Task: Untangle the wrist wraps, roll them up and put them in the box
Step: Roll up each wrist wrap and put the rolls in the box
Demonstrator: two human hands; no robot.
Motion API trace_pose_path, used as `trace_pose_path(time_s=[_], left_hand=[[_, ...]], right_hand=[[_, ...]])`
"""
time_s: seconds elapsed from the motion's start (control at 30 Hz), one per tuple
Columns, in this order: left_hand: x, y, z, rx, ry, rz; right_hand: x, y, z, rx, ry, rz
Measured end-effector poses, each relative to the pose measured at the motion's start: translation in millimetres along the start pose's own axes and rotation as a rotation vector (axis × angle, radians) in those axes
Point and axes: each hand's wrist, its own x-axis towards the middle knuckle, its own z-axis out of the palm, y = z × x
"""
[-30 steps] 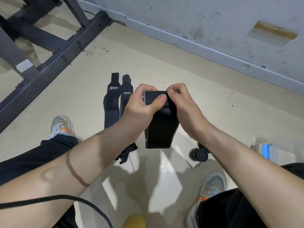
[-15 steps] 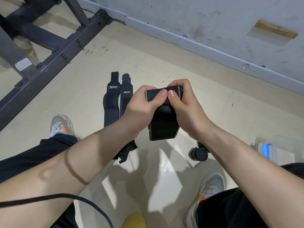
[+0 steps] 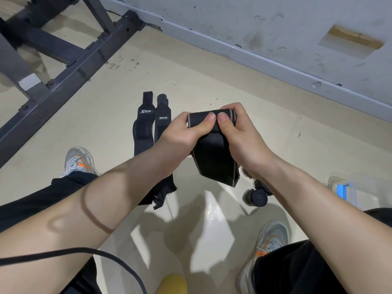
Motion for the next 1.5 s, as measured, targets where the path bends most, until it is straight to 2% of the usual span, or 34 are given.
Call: trace_pose_path(time_s=[0.07, 0.17, 0.3, 0.4, 0.5, 0.67, 0.87, 1.0, 1.13, 1.3, 1.5], left_hand=[[-0.6, 3.0, 2.0, -0.069, -0.022, -0.04], [-1.3, 0.1, 1.7, -0.107, 0.03, -0.003], [-1.9, -3.9, -3.9, 0.004, 0.075, 0.081], [-4.2, -3.4, -6.0, 0.135, 0.074, 0.206], [-4.4, -1.5, -6.6, 0.153, 0.078, 0.22], [-3.0, -2.7, -1.1, -0.013, 0.055, 0.056], [-3.5, -4.6, 1.8, -0.037, 0.027, 0.005], [-3.8, -7.8, -1.8, -0.033, 0.078, 0.041], [-5.2, -8.2, -1.9, 0.026, 0.125, 0.13], [-6.0, -7.9, -1.1, 0.069, 0.102, 0.165], [-1.9, 3.2, 4.7, -0.194, 0.015, -0.093]], right_hand=[[-0.7, -0.1, 0.6, -0.07, -0.003, -0.045], [-2.3, -1.3, 2.2, -0.072, -0.037, -0.035], [-1.5, -6.5, 3.0, 0.146, -0.051, 0.154], [-0.1, -6.3, 2.1, 0.126, -0.058, 0.273], [-1.0, -6.9, 4.8, 0.155, -0.076, 0.213], [2.7, -4.2, 2.0, 0.179, 0.009, 0.158], [-0.8, -7.5, -0.2, -0.069, -0.069, -0.017], [-1.4, -10.7, -1.7, 0.052, -0.164, 0.098], [-0.7, -16.2, -2.4, 0.087, -0.131, 0.256], [-2.9, -8.5, 1.6, -0.013, -0.055, 0.112], [-1.9, -5.2, 2.2, -0.117, -0.049, -0.023]])
